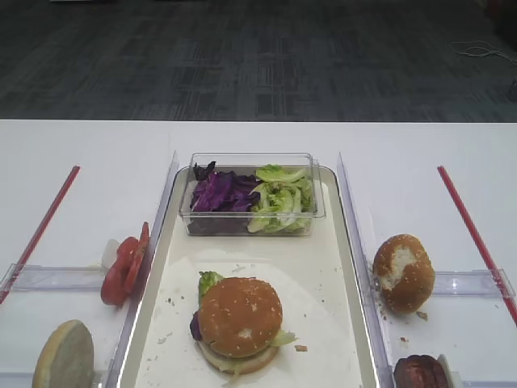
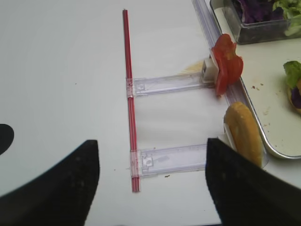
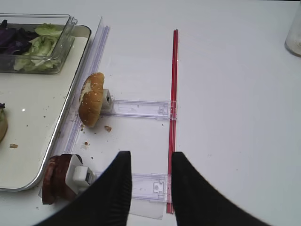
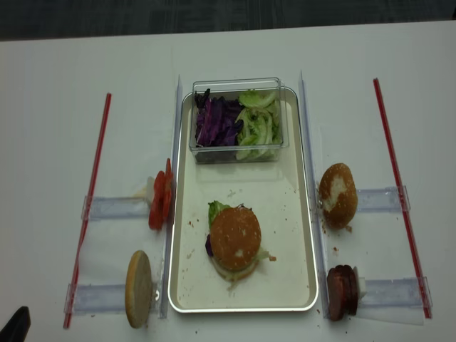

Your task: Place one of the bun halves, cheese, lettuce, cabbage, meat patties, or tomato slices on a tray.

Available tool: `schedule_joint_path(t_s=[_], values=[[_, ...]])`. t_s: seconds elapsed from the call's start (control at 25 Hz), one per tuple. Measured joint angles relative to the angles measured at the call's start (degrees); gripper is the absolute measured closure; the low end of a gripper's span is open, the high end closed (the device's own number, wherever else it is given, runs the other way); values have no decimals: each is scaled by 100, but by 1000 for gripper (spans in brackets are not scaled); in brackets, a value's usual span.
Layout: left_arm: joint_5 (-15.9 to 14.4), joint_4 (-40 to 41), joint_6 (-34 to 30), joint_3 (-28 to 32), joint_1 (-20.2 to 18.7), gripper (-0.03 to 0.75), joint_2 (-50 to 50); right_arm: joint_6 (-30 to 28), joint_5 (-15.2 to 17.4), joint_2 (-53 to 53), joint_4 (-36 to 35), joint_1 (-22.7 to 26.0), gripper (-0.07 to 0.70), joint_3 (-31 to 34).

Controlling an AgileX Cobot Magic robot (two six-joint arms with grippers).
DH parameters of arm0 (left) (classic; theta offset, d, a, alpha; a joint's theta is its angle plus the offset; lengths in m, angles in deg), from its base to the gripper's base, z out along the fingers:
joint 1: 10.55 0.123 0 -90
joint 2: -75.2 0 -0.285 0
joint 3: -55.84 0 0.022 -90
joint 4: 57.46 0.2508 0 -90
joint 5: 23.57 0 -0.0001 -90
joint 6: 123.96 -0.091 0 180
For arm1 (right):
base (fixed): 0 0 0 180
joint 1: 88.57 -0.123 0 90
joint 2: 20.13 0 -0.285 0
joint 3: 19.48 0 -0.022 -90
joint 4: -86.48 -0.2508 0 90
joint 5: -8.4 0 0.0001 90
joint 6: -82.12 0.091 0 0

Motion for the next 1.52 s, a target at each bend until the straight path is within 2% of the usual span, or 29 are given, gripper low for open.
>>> schedule_joint_path(t_s=[0.56, 0.92, 1.52], values=[[0, 0, 0, 0, 0, 235, 0, 0, -54, 0, 48, 0, 393, 25], [0, 0, 0, 0, 0, 235, 0, 0, -126, 0, 68, 0, 296, 70], [0, 0, 0, 0, 0, 235, 0, 0, -126, 0, 84, 0, 289, 70]])
